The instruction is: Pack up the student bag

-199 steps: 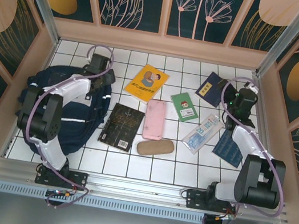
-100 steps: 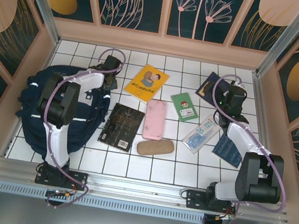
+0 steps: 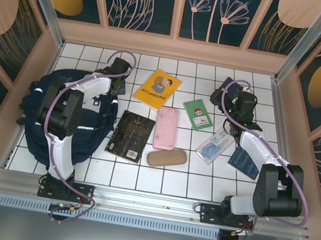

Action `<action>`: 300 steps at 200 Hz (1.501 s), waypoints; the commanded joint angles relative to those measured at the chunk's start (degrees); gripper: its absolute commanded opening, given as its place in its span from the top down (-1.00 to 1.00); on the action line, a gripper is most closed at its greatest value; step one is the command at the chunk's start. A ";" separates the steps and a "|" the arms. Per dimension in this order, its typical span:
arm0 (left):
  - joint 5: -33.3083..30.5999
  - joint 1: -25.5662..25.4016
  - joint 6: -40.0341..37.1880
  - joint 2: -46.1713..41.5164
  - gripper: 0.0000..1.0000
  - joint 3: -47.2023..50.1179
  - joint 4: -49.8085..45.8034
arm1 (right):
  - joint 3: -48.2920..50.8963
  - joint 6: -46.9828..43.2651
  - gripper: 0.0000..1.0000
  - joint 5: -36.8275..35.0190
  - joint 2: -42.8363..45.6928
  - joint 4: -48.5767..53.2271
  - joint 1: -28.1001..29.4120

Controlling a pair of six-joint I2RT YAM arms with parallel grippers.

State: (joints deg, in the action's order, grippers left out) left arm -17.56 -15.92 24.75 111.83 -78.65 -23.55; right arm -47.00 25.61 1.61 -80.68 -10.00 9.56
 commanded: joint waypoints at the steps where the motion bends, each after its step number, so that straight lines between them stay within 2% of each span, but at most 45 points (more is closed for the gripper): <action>1: 2.04 -1.13 -1.51 -4.25 1.00 -2.50 1.22 | -2.21 -0.84 -0.98 0.31 0.16 0.71 1.21; 68: 6.45 -2.00 -1.29 -4.03 1.00 -4.49 2.50 | -3.14 -0.73 -0.98 0.41 -1.32 0.95 5.24; 99: -0.08 -1.46 1.67 -0.91 1.00 -9.80 -1.45 | -3.81 -0.72 -0.98 0.73 -2.14 1.12 7.51; 117: -0.98 -0.48 2.31 1.06 1.00 -12.21 -2.84 | -4.16 -0.90 -0.98 1.05 -2.61 1.21 9.01; 132: 1.32 -0.37 1.89 1.36 1.00 -13.81 -2.84 | -4.54 -1.23 -0.98 4.70 -3.35 0.47 10.30; 146: 6.36 -0.36 1.15 0.66 1.00 -14.22 -1.42 | -5.88 -1.62 -0.97 7.13 -4.76 0.57 12.44; 168: 12.27 -1.88 -0.75 -1.82 1.00 -14.03 1.20 | -7.83 -1.77 -0.95 6.07 -7.22 1.06 15.47; 225: 29.03 -3.04 -3.06 -7.20 1.00 -11.34 7.14 | -9.87 -0.58 -0.94 6.58 -10.05 0.96 17.74; 262: 33.92 -5.04 -5.40 -7.24 1.00 -10.55 7.90 | -10.08 0.05 -0.79 7.53 -10.75 0.55 18.13; 300: 37.23 -7.01 -6.62 -3.44 1.00 -11.50 8.08 | -10.06 0.76 -0.73 8.32 -10.73 0.96 18.22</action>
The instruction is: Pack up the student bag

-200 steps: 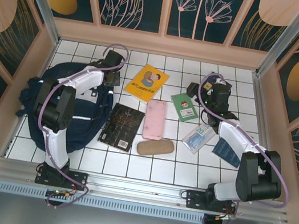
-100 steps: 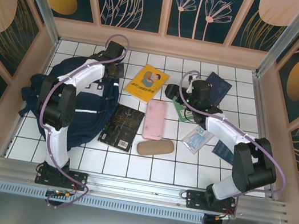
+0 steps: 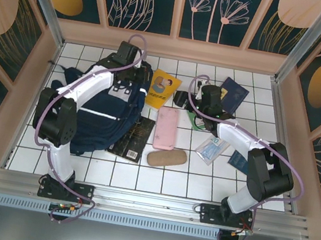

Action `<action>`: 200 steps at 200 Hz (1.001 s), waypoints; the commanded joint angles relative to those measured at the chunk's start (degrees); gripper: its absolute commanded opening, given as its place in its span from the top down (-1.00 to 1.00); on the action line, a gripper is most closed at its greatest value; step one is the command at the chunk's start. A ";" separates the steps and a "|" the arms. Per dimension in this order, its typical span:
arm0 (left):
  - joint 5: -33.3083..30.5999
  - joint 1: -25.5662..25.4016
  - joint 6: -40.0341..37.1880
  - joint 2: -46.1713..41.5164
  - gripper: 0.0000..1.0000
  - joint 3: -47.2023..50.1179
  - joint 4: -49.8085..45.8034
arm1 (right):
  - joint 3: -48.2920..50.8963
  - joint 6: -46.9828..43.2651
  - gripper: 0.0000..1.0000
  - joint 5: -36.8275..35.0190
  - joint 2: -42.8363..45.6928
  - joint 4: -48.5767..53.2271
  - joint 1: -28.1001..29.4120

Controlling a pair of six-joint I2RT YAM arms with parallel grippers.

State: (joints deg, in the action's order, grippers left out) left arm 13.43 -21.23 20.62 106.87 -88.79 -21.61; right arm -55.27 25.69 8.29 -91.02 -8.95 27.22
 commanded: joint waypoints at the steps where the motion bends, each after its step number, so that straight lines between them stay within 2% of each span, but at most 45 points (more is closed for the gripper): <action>1: 6.29 -1.74 -2.50 1.69 1.00 -1.46 6.09 | -1.79 0.67 -0.73 1.68 -0.39 -0.05 0.56; 38: 5.58 -3.95 -4.28 6.42 1.00 -5.30 3.37 | -1.37 1.22 -0.68 3.39 -0.69 0.17 0.80; 48: 3.69 -3.99 -3.67 6.60 0.64 -5.45 3.08 | -1.26 1.61 -0.68 4.02 -0.89 -0.03 0.91; 64: -1.14 -3.99 -2.88 5.43 0.19 -4.12 3.14 | -1.60 2.15 -0.69 4.91 -1.52 -0.03 1.12; 73: -3.72 -3.99 -2.13 3.96 0.03 -2.71 3.53 | -2.01 2.17 -0.70 5.28 -2.05 0.04 1.26; 100: -10.28 -3.99 0.75 -2.65 0.00 3.86 4.27 | -4.35 1.91 -0.70 6.68 -4.56 0.56 2.21; 125: -14.22 -3.99 4.17 -11.66 -0.04 13.91 4.00 | -7.98 1.73 -0.68 8.02 -8.35 1.39 3.30; 152: -15.07 -3.98 8.04 -20.99 -0.09 26.97 3.09 | -12.65 2.50 -0.55 7.82 -13.65 3.07 3.80; 180: -21.26 -4.05 16.80 -29.12 -0.09 37.47 -2.61 | -16.40 2.97 -0.42 8.47 -18.01 3.64 3.80; 200: -22.08 -4.07 23.02 -34.09 -0.05 41.94 -5.82 | -19.61 2.96 -0.38 8.02 -21.39 5.26 3.80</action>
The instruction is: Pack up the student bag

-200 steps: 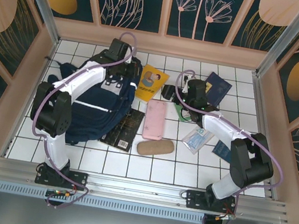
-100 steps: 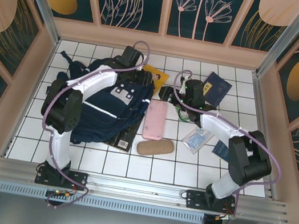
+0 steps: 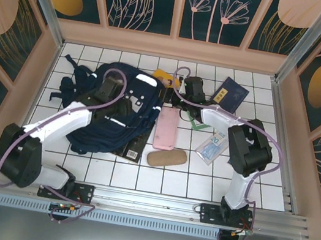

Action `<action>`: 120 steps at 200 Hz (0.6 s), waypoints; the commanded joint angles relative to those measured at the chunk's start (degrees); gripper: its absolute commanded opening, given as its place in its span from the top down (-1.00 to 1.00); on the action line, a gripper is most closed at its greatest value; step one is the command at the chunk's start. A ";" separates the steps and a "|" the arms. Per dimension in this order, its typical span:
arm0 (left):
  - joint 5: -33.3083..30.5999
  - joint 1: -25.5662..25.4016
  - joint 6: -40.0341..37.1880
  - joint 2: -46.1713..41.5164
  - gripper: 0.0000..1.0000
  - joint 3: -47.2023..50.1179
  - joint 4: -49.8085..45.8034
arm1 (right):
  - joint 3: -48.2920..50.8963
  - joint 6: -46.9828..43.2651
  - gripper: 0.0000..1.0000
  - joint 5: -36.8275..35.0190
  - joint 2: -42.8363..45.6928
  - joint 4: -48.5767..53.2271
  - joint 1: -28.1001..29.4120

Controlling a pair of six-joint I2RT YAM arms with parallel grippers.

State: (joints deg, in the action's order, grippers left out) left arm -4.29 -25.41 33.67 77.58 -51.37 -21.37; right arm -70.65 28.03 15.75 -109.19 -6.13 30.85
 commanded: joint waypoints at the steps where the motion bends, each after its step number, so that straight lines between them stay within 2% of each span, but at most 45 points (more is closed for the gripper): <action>1: -4.42 0.06 10.38 -5.02 -0.05 4.66 -6.23 | -4.32 0.62 -0.37 0.54 -3.45 2.48 0.17; 18: -5.94 0.07 14.78 -8.69 -0.06 6.39 -10.14 | -6.28 1.06 -0.24 -0.80 -6.03 3.82 0.17; 37: -11.07 0.01 18.65 -11.17 -0.21 5.76 -18.41 | -7.55 1.24 -0.16 -1.84 -7.82 4.40 1.49; 53: -12.59 0.01 20.24 -12.55 -0.27 5.92 -22.54 | -8.89 0.99 -0.08 -2.12 -9.10 4.90 2.02; 60: -13.01 0.01 21.08 -12.91 -0.38 6.81 -23.37 | -9.67 0.90 -0.01 -2.38 -9.62 5.35 2.26; 76: -13.94 0.01 23.28 -13.16 -0.41 8.93 -25.43 | -11.59 0.59 0.12 -2.62 -11.07 6.55 2.74; 102: -15.64 0.05 29.20 -13.46 -0.64 11.00 -30.29 | -12.14 0.71 0.32 -3.24 -11.71 6.91 3.00; 120: -14.53 0.01 31.57 -15.17 -0.64 12.26 -29.42 | -12.37 0.63 0.53 -3.25 -11.94 7.07 3.03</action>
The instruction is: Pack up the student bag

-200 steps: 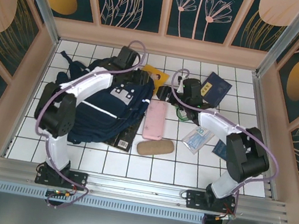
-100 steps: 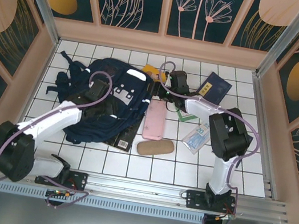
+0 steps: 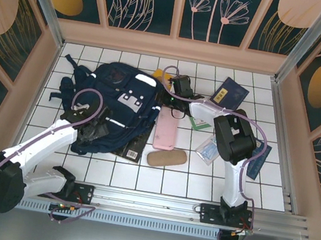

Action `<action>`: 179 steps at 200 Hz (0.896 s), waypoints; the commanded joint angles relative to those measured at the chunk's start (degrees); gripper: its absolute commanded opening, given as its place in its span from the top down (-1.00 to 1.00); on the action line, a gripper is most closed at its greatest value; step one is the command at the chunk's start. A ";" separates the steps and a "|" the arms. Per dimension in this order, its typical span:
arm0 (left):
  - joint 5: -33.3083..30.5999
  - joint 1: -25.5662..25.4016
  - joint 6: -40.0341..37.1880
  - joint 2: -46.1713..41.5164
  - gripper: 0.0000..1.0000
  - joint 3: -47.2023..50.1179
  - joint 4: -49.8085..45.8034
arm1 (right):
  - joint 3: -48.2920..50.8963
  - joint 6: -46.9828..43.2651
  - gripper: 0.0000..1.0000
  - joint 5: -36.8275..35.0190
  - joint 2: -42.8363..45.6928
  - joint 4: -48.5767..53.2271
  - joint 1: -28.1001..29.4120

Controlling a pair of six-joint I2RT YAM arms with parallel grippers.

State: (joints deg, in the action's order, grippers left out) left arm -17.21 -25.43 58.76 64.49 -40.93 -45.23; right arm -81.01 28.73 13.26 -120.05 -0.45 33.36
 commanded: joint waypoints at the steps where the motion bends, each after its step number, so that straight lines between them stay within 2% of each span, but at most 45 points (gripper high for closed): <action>1: -1.43 0.07 6.60 -2.21 -0.63 1.90 -5.39 | -2.07 -0.08 0.55 -0.77 -1.07 1.40 0.50; 18: 1.16 0.05 7.42 -3.72 -0.54 4.28 -1.42 | -2.28 0.09 0.85 -0.60 -1.29 1.54 0.54; 26: 0.99 0.05 7.94 -3.99 -0.40 5.52 -0.24 | -2.36 0.23 1.00 -0.44 -1.24 1.52 0.58; 47: -2.69 0.23 7.88 -3.95 0.10 8.34 3.89 | -2.50 0.54 1.00 -0.34 -0.53 1.50 0.67; 64: -6.99 1.00 5.02 -2.97 0.28 8.40 7.62 | -2.39 0.58 1.00 -0.58 0.79 1.56 0.70; 91: -11.67 5.25 -2.23 2.14 0.31 4.67 12.45 | -1.47 0.63 1.00 -0.28 3.36 1.75 0.66; 114: -13.08 9.47 -9.15 8.19 0.32 2.17 18.56 | -0.20 1.21 1.00 1.06 5.93 1.53 0.71; 130: -15.46 11.65 -11.58 13.16 0.38 0.01 22.15 | 1.62 2.16 1.00 1.63 8.28 0.74 0.67; 179: -19.52 13.34 -19.20 30.85 0.33 -14.39 27.57 | 4.79 4.29 1.00 3.93 13.93 1.15 2.04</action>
State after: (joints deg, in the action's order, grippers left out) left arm -32.84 -12.73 45.54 88.01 -48.49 -24.71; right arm -77.54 31.51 13.08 -111.98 0.93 33.58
